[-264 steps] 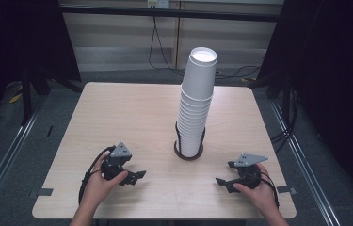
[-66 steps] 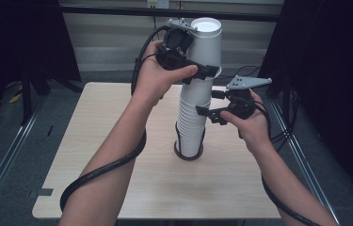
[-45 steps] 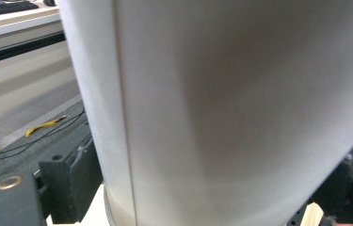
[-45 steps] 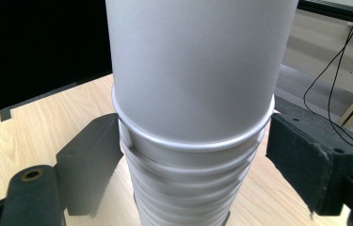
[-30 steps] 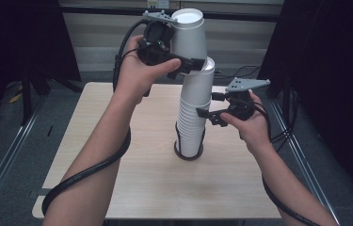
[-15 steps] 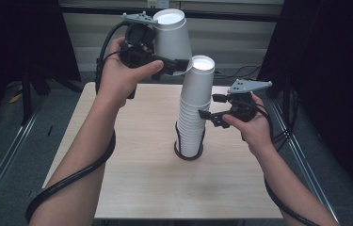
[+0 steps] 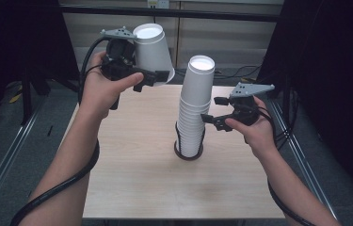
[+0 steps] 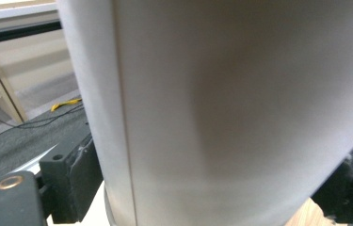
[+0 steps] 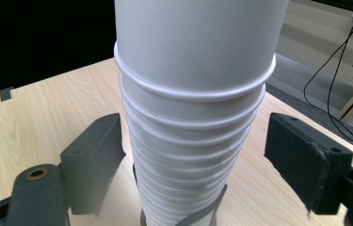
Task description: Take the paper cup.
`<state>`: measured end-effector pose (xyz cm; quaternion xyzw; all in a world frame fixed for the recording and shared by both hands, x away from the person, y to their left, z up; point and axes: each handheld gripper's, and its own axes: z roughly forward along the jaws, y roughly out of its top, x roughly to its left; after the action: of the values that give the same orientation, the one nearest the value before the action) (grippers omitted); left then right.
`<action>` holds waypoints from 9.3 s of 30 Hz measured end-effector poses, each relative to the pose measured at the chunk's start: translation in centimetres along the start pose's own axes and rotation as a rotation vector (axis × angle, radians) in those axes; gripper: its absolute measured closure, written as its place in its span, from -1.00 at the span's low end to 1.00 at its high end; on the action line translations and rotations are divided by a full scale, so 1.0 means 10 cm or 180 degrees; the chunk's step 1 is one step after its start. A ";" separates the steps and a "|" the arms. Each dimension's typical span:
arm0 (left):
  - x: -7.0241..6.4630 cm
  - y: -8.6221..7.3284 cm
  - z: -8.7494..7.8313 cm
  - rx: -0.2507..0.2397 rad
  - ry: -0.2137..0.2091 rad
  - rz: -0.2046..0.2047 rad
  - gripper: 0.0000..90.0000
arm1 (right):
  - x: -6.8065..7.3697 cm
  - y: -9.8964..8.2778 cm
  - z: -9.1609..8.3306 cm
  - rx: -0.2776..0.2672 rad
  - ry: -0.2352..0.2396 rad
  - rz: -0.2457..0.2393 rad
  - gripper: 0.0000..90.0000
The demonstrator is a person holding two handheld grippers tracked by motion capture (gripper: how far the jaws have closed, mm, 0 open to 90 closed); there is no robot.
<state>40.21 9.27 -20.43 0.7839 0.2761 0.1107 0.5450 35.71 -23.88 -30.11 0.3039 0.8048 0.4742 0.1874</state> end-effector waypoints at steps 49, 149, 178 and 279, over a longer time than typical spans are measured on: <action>0.07 -1.12 0.11 0.0934 0.0015 0.0154 -0.72 | 0.08 -0.40 -0.02 0.0170 0.0251 -0.0130 -0.58; -0.91 -1.58 0.93 0.2493 -0.0545 0.1291 -0.64 | 0.42 -0.54 0.20 0.0759 0.1268 -0.0645 -0.60; -0.99 -1.62 1.04 0.2637 -0.0682 0.1357 -0.64 | 0.53 -0.43 0.27 0.1062 0.1454 -0.0821 -0.56; -0.59 -1.93 0.76 0.1232 -0.0924 0.0611 -0.70 | 0.38 -0.56 0.25 0.0540 0.1526 -0.0059 -0.47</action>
<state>32.93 4.90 -40.26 0.9039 0.1353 -0.0067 0.4057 32.62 -21.78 -36.28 0.1900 0.8659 0.4617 -0.0307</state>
